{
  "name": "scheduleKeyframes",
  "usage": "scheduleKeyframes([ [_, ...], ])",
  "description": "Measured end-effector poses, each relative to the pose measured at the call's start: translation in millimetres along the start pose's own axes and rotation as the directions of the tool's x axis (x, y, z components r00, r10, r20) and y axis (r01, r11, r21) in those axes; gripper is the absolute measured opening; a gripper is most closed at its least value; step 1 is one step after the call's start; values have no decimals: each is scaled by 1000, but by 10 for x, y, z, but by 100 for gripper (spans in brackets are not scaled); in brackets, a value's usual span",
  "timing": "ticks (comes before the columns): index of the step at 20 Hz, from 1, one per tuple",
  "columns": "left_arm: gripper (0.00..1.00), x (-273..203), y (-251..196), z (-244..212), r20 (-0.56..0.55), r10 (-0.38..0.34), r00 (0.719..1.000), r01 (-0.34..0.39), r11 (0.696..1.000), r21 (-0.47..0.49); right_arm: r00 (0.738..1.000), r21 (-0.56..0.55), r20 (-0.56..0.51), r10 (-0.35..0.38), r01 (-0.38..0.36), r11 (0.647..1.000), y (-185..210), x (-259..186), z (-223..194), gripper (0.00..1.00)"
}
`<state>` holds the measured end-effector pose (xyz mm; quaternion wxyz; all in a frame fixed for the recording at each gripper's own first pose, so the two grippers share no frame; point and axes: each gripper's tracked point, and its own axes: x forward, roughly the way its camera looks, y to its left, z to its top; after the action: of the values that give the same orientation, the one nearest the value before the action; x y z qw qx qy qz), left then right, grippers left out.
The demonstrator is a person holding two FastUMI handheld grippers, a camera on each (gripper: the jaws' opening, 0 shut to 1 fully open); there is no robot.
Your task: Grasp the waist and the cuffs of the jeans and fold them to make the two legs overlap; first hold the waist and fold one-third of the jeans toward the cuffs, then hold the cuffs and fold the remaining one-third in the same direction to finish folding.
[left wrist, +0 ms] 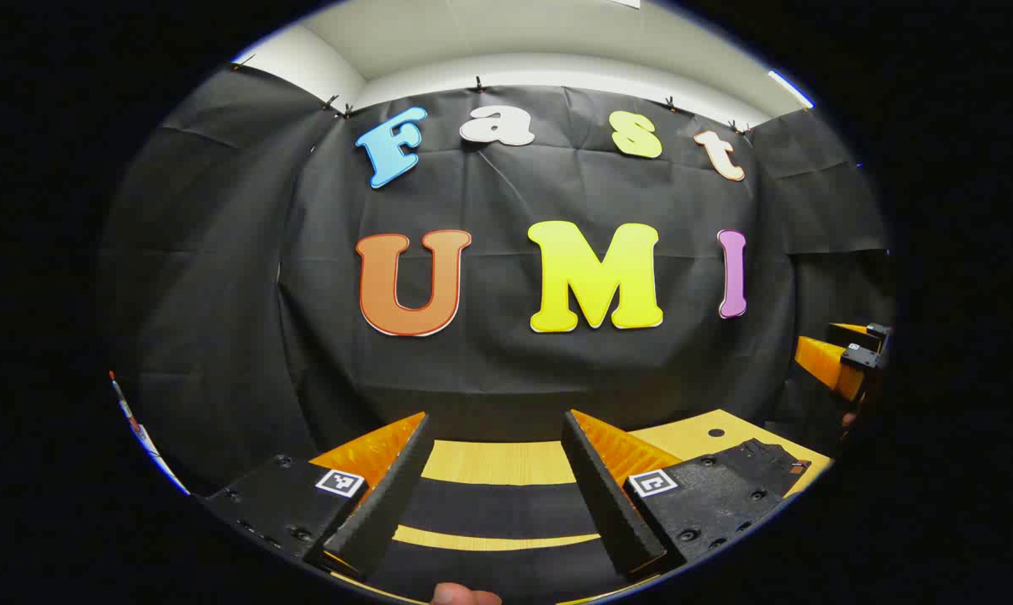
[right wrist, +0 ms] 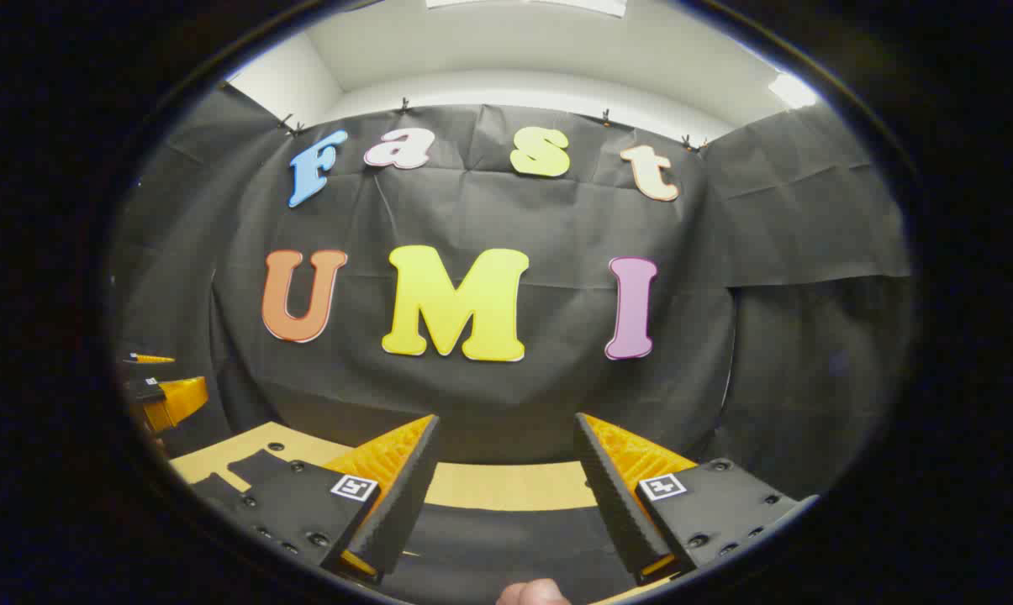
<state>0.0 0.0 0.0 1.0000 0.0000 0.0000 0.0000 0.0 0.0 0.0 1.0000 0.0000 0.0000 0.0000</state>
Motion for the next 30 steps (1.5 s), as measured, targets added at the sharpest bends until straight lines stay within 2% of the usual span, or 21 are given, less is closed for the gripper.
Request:
scheduleKeyframes([
  [9, 98, 38, -42, -38, -6, -9, 1000, 9, 1000, 8, 1000, -8, -23, -15, 14, 1000, -110, 10, -58, 95],
  [10, 89, 56, -51, -58, -9, -9, 1000, 9, 1000, 7, 1000, -8, -25, -14, 13, 1000, -116, 9, -73, 95],
  [12, 89, 66, -51, -79, -18, -6, 1000, 7, 1000, 2, 999, -7, -30, -15, 15, 1000, -135, 27, -85, 96],
  [13, 98, 74, -46, -87, -20, -2, 1000, 2, 1000, -1, 999, -8, -32, -16, 15, 1000, -149, 45, -88, 96],
  [20, 100, 120, 33, -160, -40, 25, 999, -25, 1000, -9, 999, -6, -43, -14, 14, 1000, -209, 165, -125, 95],
  [21, 98, 125, 44, -182, -46, 29, 999, -30, 999, -15, 999, -5, -47, -19, 19, 1000, -241, 182, -139, 95],
  [22, 100, 136, 68, -213, -55, 34, 998, -36, 999, -22, 998, -5, -53, -26, 26, 1000, -289, 198, -166, 96],
  [25, 98, 155, 243, -336, -91, 70, 993, -74, 996, -48, 994, -4, -81, -73, 73, 997, -573, 242, -260, 97],
  [30, 98, 126, 756, -747, -204, 164, 965, -191, 975, -118, 968, -18, -163, -192, 192, 981, -1390, 230, -554, 95],
])
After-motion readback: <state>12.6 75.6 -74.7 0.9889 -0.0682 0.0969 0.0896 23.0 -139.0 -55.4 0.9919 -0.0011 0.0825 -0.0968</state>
